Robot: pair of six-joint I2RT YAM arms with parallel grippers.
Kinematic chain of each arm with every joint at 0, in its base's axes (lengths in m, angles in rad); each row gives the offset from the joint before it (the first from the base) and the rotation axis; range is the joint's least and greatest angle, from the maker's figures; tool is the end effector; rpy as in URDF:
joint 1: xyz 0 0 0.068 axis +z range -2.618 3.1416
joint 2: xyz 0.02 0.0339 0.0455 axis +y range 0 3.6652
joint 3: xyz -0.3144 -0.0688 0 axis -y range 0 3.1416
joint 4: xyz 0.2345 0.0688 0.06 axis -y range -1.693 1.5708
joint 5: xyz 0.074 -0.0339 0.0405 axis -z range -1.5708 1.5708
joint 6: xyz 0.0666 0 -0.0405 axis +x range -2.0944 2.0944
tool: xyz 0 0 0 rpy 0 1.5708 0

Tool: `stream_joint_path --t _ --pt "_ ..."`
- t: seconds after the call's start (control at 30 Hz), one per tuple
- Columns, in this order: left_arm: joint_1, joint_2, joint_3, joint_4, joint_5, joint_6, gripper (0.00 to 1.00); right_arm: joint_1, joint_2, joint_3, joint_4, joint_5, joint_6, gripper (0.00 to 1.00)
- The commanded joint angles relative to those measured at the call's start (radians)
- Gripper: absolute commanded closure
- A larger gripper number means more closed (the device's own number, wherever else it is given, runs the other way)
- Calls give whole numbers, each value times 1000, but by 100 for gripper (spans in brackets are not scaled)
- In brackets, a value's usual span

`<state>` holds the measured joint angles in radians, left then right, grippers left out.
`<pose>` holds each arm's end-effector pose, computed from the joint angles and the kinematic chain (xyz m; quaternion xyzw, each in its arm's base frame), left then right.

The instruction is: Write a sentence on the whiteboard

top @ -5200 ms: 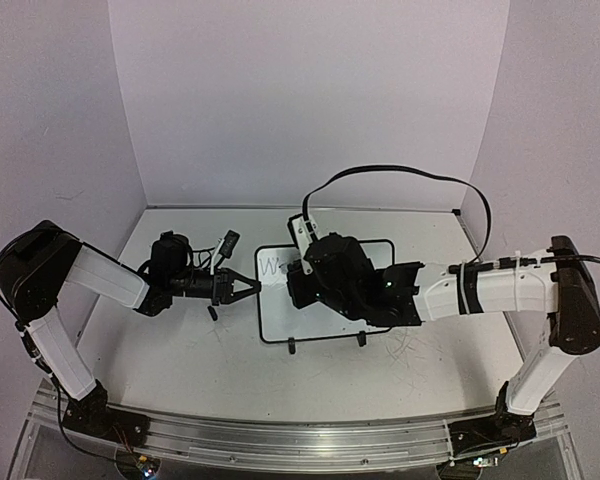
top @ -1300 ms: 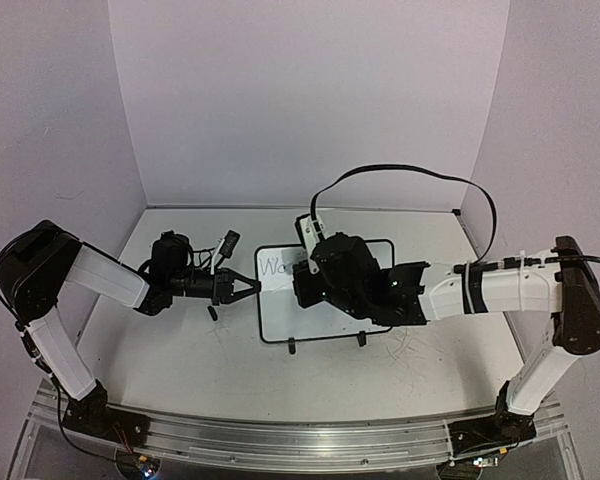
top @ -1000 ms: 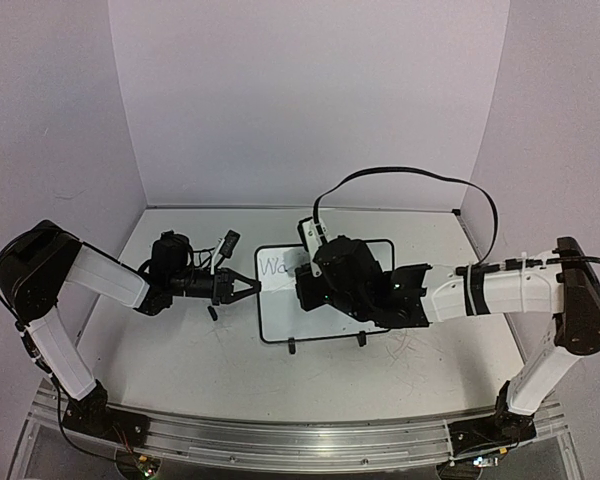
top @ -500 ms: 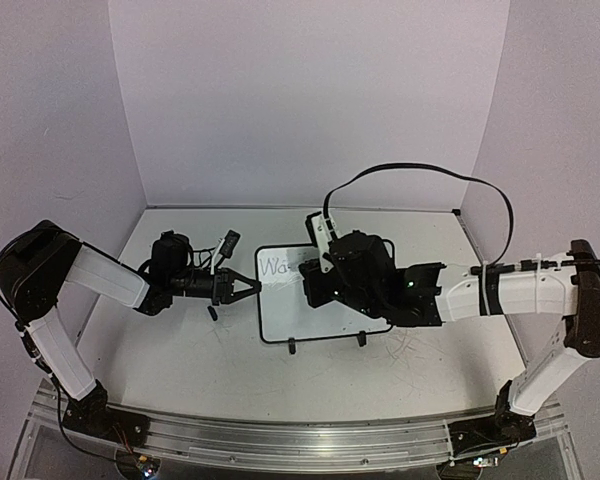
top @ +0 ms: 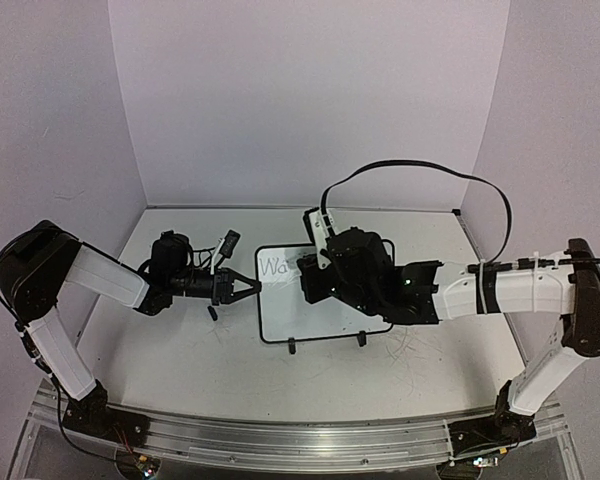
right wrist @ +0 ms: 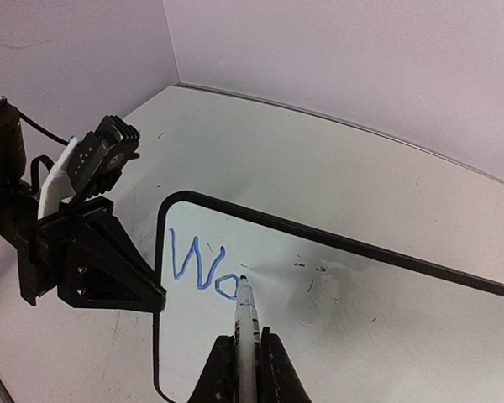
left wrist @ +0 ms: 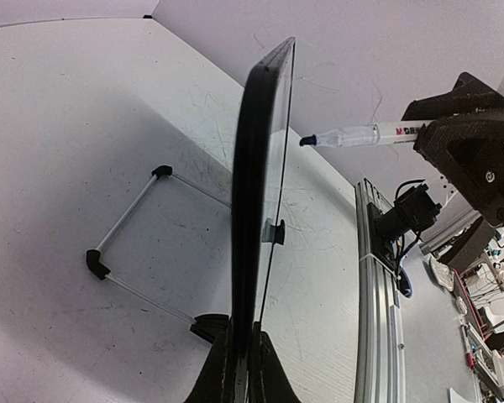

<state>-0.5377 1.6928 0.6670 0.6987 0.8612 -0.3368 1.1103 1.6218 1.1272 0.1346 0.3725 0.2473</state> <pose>0.2681 -0.2187 0.2184 0.3160 0.7105 -0.5315 0.3359 0.1987 0.3460 0.3211 -0.2422 0.7781 0.2326 0.5309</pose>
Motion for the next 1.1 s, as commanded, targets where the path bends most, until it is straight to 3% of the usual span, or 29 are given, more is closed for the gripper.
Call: stream_joint_path --t 0.0,1.07 --pt "-14 -26 25 -4 37 10 100 -4 12 33 22 -6 -11 100" --pt "-15 -29 29 -7 40 10 100 -4 40 56 21 -6 -26 100"
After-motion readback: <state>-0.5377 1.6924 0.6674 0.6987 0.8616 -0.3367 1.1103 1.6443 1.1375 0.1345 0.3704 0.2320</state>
